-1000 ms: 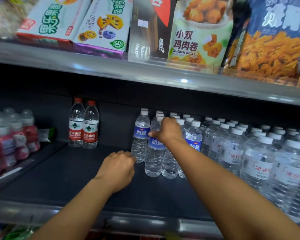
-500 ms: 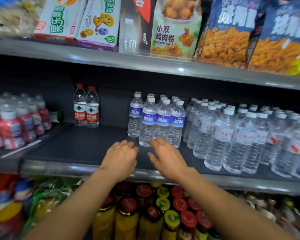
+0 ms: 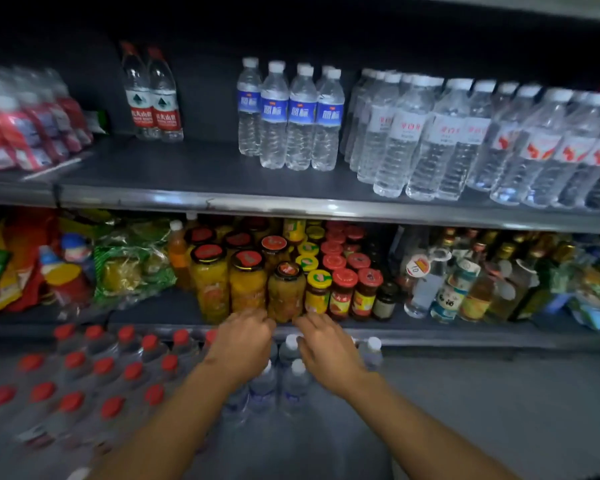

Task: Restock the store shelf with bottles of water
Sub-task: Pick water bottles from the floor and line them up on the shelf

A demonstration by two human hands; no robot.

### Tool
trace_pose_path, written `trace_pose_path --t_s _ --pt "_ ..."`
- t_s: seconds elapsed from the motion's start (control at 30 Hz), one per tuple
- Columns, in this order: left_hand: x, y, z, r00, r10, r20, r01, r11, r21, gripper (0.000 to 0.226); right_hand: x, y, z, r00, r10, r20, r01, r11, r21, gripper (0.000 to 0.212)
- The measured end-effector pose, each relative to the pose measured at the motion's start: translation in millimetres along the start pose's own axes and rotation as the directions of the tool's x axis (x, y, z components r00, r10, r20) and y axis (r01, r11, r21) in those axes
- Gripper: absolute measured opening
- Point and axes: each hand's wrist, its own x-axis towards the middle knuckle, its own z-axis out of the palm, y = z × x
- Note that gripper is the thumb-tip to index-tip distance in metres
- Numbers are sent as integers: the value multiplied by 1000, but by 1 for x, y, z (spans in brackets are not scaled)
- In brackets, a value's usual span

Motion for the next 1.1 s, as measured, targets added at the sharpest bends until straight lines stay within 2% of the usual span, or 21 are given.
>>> trace_pose_path --t_s 0.13,0.27,0.4,0.53,0.73,0.8,0.9,1.1 --pt "-27 26 45 987 -16 158 29 996 -82 27 -42 4 32 986 113 119 -124 989 86 32" --pt "-47 45 92 965 -4 261 42 990 -137 24 -70 15 67 933 264 245 -296 950 104 37" --pt "-57 51 123 947 39 319 27 979 -201 16 -87 28 99 875 359 324 -407 909 92 37" --pt "-57 52 153 940 10 341 51 984 -169 20 -89 33 129 830 416 373 -497 854 154 48" --pt "-59 47 197 922 -11 388 59 992 -113 27 -66 39 167 806 463 368 -562 794 231 57" --pt "-58 45 204 929 7 371 44 991 -127 21 -56 39 174 802 488 345 -583 766 272 60" --pt "-57 38 227 940 27 341 4 996 -92 29 -43 41 189 784 532 319 -617 720 316 64" --pt "-59 32 250 939 75 337 -46 995 -92 30 -28 45 208 767 560 314 -638 716 282 72"
